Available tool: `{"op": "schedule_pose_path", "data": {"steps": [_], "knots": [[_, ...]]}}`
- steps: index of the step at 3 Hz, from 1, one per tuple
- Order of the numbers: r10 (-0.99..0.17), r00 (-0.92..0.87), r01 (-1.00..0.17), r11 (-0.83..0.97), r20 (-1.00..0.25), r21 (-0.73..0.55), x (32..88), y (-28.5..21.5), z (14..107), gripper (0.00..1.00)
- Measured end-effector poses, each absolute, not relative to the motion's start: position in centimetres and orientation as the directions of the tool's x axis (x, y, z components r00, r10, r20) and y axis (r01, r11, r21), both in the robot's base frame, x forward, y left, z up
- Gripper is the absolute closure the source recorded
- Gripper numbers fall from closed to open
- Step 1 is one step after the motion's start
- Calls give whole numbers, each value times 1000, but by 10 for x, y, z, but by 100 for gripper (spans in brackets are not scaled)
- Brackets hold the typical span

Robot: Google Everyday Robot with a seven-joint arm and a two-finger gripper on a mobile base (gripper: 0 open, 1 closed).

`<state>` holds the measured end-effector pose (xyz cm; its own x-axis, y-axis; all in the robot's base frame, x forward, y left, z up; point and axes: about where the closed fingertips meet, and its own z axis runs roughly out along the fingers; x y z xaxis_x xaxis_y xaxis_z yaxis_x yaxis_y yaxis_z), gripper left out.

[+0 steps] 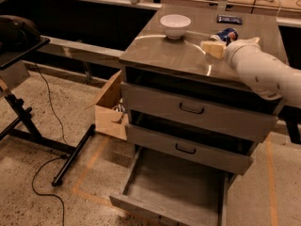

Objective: Place pepsi can into bottom drawer

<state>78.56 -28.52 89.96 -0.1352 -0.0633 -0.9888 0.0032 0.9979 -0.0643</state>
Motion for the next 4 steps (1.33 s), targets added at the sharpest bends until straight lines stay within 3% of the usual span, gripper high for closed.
{"op": "schedule_pose_path", "data": {"steps": [4], "knots": [[59,-92,35,998,-994,56,840,-251,887,0]]}}
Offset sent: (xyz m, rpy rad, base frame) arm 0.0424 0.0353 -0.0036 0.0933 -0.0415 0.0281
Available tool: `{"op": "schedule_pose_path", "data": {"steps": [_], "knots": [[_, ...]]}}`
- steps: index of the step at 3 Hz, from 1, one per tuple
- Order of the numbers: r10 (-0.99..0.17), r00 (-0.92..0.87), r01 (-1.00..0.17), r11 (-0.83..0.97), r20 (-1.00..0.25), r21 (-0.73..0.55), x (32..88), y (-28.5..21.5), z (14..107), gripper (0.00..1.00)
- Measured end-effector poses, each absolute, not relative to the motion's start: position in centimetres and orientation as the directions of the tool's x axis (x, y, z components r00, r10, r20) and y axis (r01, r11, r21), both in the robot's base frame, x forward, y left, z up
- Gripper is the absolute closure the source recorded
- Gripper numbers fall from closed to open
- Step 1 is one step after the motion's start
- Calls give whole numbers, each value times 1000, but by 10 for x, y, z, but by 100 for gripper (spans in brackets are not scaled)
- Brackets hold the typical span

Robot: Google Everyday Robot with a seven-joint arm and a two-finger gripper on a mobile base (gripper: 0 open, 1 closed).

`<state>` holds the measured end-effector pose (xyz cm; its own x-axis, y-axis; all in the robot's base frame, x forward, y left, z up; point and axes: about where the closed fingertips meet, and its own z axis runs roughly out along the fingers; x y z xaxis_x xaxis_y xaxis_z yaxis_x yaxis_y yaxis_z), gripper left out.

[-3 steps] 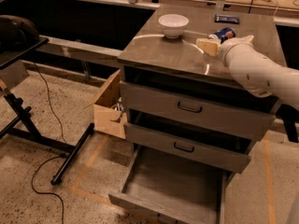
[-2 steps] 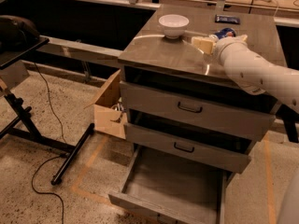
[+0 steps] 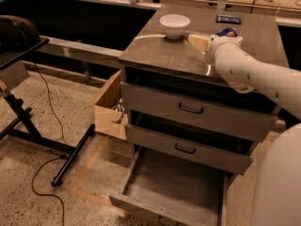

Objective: Place pepsi can into bottom drawer

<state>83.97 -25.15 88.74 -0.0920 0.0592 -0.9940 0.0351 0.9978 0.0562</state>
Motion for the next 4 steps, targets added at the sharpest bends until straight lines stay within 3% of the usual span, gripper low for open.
{"op": "schedule_pose_path", "data": {"steps": [3,4], "knots": [[29,-37,136,990,-999,24,877,-259,876,0],[11,-38,174,985,-999,4,882,-264,873,15]]}}
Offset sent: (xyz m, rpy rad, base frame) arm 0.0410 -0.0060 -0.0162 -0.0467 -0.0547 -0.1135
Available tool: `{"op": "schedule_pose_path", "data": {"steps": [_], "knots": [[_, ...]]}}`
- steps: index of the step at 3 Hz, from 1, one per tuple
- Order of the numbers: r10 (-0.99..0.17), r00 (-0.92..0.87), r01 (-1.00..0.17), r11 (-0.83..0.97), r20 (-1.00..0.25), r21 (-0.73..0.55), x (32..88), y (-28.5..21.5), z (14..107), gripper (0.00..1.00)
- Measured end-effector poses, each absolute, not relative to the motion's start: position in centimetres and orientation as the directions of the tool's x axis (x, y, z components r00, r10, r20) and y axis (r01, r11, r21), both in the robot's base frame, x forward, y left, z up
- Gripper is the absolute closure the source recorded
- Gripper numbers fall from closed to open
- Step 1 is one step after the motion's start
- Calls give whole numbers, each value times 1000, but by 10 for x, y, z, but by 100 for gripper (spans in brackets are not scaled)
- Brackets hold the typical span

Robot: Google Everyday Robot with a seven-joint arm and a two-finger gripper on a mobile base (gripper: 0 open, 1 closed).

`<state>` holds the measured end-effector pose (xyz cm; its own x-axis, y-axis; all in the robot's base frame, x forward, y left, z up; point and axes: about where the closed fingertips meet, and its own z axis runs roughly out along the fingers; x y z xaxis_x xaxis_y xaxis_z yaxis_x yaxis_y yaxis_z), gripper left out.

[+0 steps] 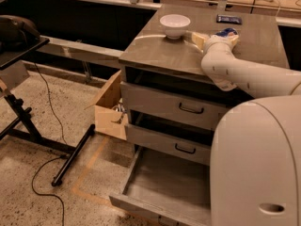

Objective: Place pepsi can into bottom drawer

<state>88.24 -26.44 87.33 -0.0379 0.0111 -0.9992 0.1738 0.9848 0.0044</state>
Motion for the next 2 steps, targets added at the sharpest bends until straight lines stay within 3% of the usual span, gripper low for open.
{"op": "schedule_pose_path", "data": {"steps": [2], "knots": [[-4,-49,204,979,-999,-14,887,-263,869,61]]}}
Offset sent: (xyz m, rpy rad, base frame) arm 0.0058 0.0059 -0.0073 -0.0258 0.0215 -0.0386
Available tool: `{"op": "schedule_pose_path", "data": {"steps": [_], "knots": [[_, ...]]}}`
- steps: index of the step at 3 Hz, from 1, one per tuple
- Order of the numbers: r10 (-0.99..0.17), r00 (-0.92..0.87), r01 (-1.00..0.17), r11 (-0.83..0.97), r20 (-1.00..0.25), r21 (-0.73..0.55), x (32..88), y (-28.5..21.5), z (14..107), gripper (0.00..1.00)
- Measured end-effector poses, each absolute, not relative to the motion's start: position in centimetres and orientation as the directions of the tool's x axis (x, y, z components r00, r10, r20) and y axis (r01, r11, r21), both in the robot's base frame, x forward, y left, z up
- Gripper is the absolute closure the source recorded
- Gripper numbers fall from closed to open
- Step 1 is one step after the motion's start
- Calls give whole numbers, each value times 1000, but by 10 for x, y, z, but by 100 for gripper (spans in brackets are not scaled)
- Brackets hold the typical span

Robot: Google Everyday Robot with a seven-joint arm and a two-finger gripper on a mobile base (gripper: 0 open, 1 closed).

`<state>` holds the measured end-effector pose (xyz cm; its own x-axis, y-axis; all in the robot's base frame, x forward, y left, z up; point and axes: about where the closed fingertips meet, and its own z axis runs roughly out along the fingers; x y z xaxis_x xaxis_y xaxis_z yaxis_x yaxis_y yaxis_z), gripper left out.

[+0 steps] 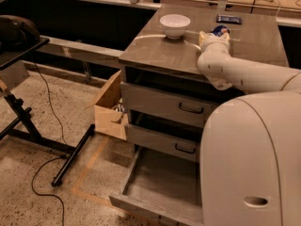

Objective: Place pepsi can into bottom drawer

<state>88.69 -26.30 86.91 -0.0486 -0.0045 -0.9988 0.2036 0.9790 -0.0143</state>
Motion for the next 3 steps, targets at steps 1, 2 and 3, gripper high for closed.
{"op": "schedule_pose_path", "data": {"steps": [1,2,3], "knots": [[-11,-52,194,981,-999,-21,887,-257,871,83],[-29,-38,197,980,-999,-36,885,-265,880,100],[-57,-24,169,984,-998,-60,865,-285,904,100]]}}
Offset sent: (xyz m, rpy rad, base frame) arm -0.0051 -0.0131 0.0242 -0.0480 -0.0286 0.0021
